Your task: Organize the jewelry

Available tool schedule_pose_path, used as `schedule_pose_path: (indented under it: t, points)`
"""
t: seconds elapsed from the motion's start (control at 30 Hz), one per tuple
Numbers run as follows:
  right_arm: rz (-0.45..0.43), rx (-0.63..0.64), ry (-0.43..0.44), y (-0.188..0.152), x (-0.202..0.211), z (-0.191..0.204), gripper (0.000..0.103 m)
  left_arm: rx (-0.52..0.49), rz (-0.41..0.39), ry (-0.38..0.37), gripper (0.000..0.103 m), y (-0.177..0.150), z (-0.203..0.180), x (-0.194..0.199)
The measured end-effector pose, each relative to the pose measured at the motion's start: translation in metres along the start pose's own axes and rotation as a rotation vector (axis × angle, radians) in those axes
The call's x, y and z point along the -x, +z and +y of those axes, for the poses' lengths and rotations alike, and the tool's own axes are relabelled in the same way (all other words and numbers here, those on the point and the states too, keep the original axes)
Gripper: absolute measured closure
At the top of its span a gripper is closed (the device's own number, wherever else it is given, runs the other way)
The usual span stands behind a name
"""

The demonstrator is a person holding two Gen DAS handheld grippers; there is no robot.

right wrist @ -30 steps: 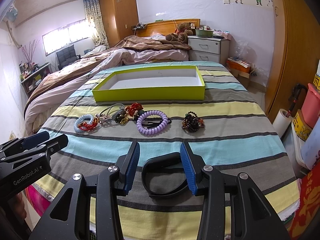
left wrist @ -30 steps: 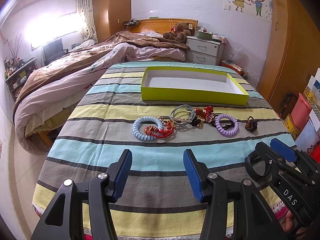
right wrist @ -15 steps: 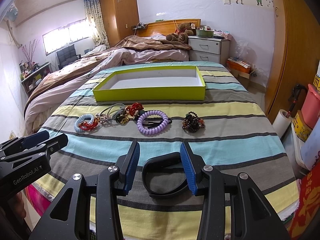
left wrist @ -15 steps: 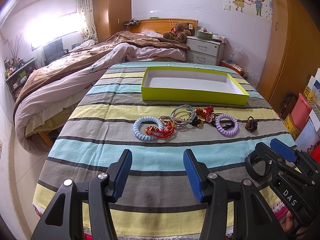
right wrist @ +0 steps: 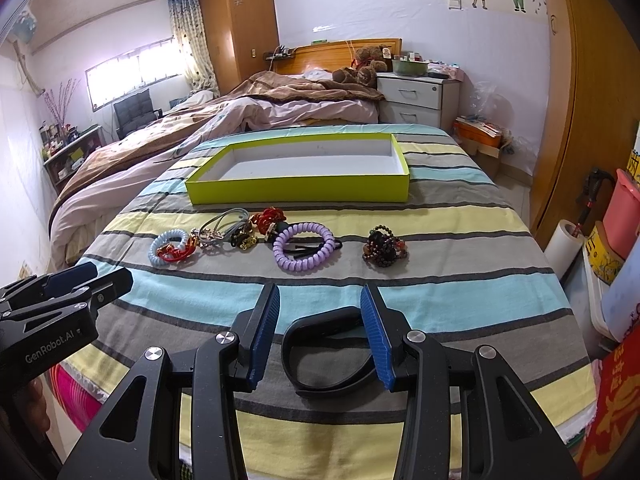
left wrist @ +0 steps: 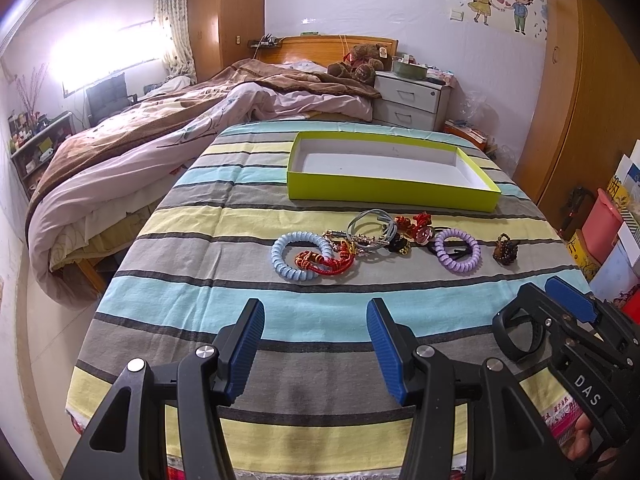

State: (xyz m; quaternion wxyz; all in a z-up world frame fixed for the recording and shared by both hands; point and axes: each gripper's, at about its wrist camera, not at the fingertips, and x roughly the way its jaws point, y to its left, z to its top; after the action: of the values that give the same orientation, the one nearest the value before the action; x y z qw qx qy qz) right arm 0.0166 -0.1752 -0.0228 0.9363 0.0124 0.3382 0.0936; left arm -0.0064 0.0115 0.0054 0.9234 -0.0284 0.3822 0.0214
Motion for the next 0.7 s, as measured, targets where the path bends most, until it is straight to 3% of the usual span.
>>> schedule_pose_path:
  t: [0.27, 0.47, 0.7]
  points:
    - [0.01, -0.013, 0.001, 0.0, 0.007, -0.029, 0.057, 0.027, 0.024, -0.085, 0.05, 0.003, 0.021, -0.007]
    - [0.069, -0.005, 0.037, -0.006, 0.001, -0.041, 0.057, 0.008, 0.055, -0.127, 0.05, 0.004, 0.032, -0.016]
    - [0.157, 0.043, 0.012, -0.008, -0.022, -0.037, 0.057, 0.009, 0.097, -0.143, 0.05, 0.002, 0.038, -0.028]
